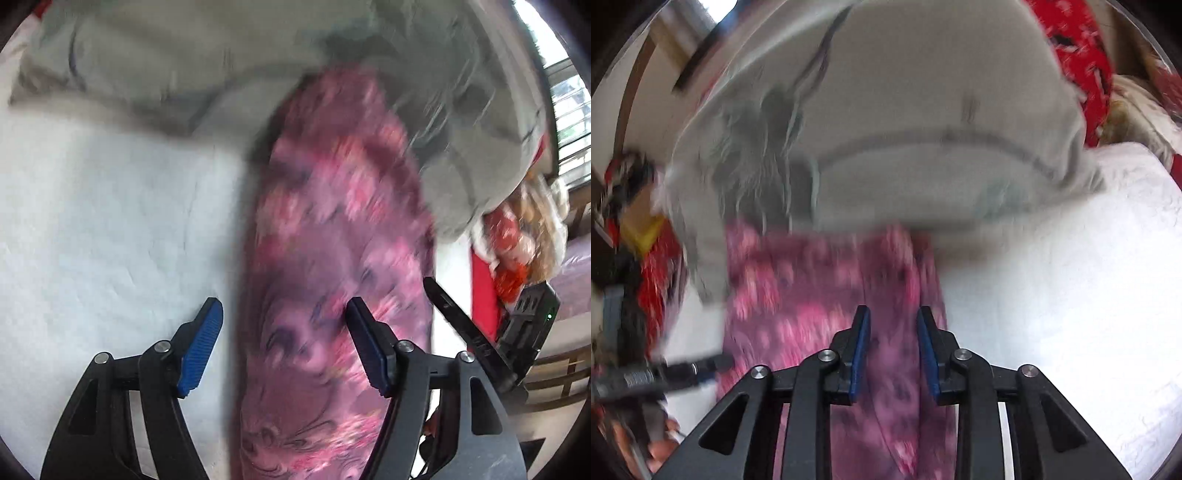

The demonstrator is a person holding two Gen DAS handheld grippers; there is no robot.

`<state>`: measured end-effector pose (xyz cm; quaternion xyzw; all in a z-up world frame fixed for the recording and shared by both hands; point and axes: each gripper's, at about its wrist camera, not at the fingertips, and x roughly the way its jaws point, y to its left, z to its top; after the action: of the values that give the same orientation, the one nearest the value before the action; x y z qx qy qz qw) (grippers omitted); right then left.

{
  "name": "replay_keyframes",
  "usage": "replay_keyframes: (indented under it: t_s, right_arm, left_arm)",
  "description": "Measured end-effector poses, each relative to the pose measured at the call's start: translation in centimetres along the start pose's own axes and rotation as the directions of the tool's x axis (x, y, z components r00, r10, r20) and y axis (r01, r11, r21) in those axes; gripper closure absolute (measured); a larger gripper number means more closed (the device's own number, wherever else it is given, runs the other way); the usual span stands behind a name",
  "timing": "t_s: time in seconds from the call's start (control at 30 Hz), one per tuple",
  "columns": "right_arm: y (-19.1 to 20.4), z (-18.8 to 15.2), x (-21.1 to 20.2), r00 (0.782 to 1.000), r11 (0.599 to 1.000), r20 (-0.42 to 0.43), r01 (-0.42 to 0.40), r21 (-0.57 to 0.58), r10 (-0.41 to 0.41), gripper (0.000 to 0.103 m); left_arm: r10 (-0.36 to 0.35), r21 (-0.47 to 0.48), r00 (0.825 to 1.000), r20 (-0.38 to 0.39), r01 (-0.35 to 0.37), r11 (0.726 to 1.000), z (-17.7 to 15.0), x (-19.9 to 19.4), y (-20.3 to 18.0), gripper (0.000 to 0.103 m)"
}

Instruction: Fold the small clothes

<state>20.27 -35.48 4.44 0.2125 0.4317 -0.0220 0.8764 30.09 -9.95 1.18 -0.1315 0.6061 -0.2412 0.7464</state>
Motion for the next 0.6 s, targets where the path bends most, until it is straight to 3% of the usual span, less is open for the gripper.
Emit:
replay_keyframes:
  t_s: [0.03,0.1,0.2,0.27,0.37,0.43,0.47,0.53,0.6]
  right_arm:
    - [0.2,-0.6,0.6,0.999,0.999,-0.035,0.039,-0.032,-0.04,0.074]
    - [0.2,-1.2,-1.0,0.998,0.997,0.009,0.057,-0.043,-0.056,0.071]
    - [-1.0,-1.9,-3.3,0.999,0.999,0.043,0.002,0.038,-0.004,0.056]
    - [-2.4,-2.6,-3.6,0.999,0.996,0.032,-0.041,0.084,0.038,0.035]
    - [-4.0,-3.4,-2.4,0.993,0.978,-0.009,-0.114,0.173,0.117,0.035]
    - [-4.6,-4.4,-1.2,0.974,0.945,-0.003,-0.219,0.243,0.226,0.035]
    - [-4.2,-4.4,-1.3,0.968,0.936,0.021,-0.247,0.252,0.25,0.034]
    - [-3.3,-4.1,-0.6,0.936,0.9,0.014,-0.342,0.271,0.352,0.034]
    - [-2.9,-3.5,-0.6,0.944,0.917,-0.011,-0.316,0.244,0.329,0.032]
  left_arm:
    - [0.012,0.023,1.0,0.019,-0.013,1.0,-0.4,-0.3,-0.4,0.034]
    - [0.006,0.037,1.0,-0.005,-0.006,0.999,-0.6,-1.4,-0.7,0.034]
    - [-0.083,-0.003,0.997,-0.001,0.083,0.997,-1.0,-3.1,0.8,0.034]
    - [-0.121,-0.028,0.992,-0.017,0.121,0.992,-1.1,-3.3,1.9,0.034]
    - [-0.21,-0.1,0.975,-0.077,0.202,0.974,-2.0,-2.4,3.5,0.034]
    - [-0.251,-0.118,0.965,-0.07,0.242,0.963,-2.3,-1.6,2.6,0.022]
    - [-0.266,-0.12,0.962,-0.067,0.257,0.959,-2.4,-1.5,2.4,0.02]
    - [-0.277,-0.142,0.959,-0.063,0.266,0.954,-2.4,-1.4,2.4,0.02]
    - [-0.286,-0.159,0.957,-0.056,0.274,0.948,-2.1,-1.3,2.4,0.021]
